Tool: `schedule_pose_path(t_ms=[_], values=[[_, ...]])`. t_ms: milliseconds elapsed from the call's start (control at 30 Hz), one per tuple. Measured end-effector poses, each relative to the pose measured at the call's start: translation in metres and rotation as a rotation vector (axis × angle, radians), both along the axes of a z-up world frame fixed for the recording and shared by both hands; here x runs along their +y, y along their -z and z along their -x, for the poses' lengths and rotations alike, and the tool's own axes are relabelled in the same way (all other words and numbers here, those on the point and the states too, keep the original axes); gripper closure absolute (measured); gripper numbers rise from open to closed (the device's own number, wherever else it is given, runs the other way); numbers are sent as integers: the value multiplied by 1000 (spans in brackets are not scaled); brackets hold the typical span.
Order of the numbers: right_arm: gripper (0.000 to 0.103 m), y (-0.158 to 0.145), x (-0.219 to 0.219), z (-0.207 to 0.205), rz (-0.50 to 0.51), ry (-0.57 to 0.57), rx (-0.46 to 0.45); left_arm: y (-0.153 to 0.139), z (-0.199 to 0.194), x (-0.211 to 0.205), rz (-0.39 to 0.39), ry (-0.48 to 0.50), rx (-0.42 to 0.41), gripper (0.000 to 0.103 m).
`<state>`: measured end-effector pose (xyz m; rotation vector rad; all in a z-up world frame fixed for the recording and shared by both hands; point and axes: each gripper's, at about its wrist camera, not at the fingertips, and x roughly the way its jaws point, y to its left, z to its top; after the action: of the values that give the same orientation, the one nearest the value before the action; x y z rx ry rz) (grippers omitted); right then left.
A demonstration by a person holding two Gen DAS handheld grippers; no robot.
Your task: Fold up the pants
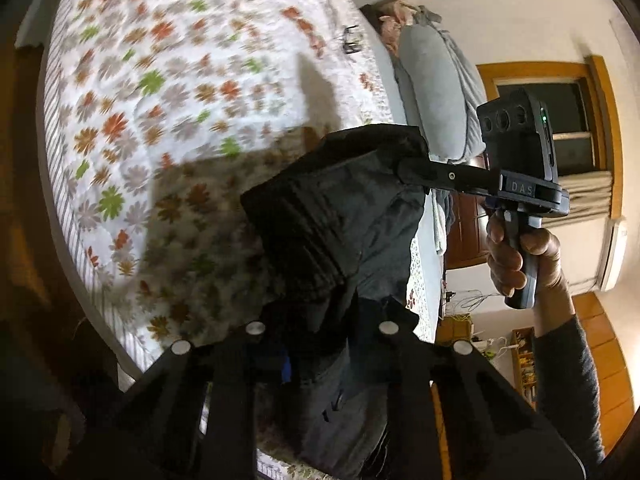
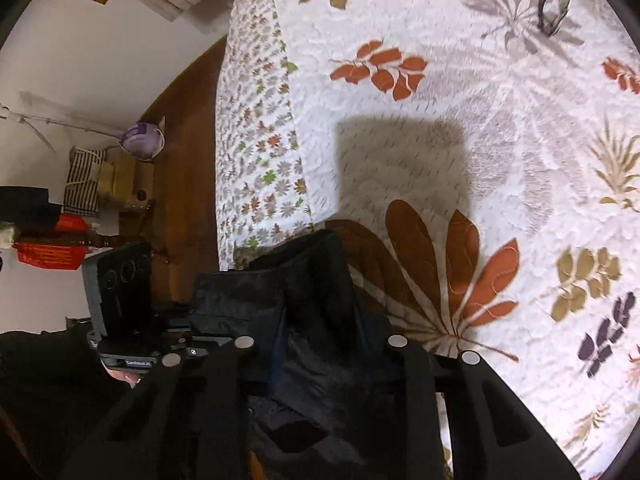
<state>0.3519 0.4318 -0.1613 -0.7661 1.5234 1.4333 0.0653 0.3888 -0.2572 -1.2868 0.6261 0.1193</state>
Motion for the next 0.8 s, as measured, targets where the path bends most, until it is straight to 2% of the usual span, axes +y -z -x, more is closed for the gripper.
schedule_pose_path(t_ms=[433,667,800], values=[[78,-79,-54,4,-95,52,-95,-73,-19,-32,-161,61,-82,87],[79,-120,-97,9,-138,97,-140,-115,-34,-63,-256,116,-120,88],[80,-140,-126,10,-155,125,-163,-129,-37,-80,-289,145,-144,88]])
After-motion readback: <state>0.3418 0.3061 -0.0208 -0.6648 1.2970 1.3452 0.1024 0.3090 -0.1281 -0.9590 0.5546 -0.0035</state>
